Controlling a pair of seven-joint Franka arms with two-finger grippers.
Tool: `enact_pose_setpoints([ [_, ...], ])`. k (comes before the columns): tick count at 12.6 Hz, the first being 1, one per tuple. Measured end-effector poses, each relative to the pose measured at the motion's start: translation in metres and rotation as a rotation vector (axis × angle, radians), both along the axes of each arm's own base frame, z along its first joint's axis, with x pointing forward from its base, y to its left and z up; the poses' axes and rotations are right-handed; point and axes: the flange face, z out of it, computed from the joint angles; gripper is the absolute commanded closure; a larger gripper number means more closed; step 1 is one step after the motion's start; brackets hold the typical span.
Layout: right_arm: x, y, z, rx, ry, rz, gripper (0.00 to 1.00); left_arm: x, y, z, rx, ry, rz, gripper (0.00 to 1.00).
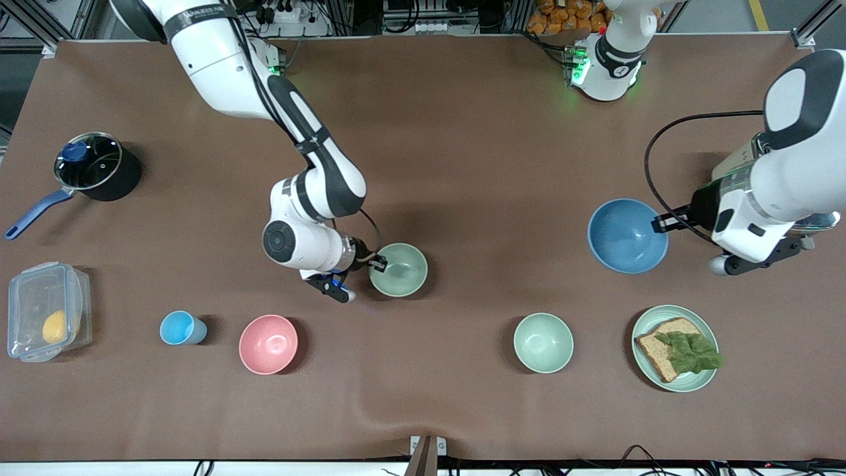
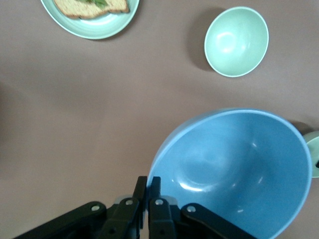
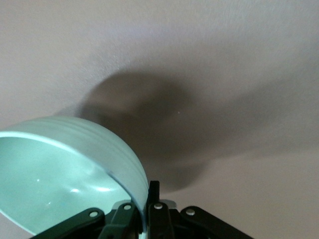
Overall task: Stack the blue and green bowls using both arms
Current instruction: 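Carry the green bowl with the right gripper while the left gripper carries the blue bowl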
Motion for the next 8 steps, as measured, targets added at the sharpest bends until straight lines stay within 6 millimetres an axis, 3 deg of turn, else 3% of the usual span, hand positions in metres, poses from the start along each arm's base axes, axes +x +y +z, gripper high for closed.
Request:
enact_pose_setpoints([
  [1, 0.0, 0.0, -0.002, -0.001, 0.0, -0.004, 0.52, 0.0, -0.01, -0.007, 0.003, 0.017, 0.019, 1.0],
  [2, 0.001, 0.0, -0.003, 0.0, -0.008, -0.012, 0.05, 0.0, -0.022, -0.015, 0.006, 0.032, 0.04, 1.0],
  [3, 0.003, -0.001, -0.002, 0.001, -0.016, -0.024, 0.0, 0.0, -0.035, -0.022, 0.001, 0.048, 0.057, 1.0],
  [6, 0.007, 0.0, 0.004, 0.001, -0.017, -0.062, 0.0, 0.003, -0.073, -0.048, -0.085, 0.077, 0.101, 1.0],
  [8, 0.016, -0.013, 0.013, -0.002, 0.001, -0.086, 0.0, 0.001, -0.112, -0.066, -0.092, 0.076, 0.154, 1.0],
])
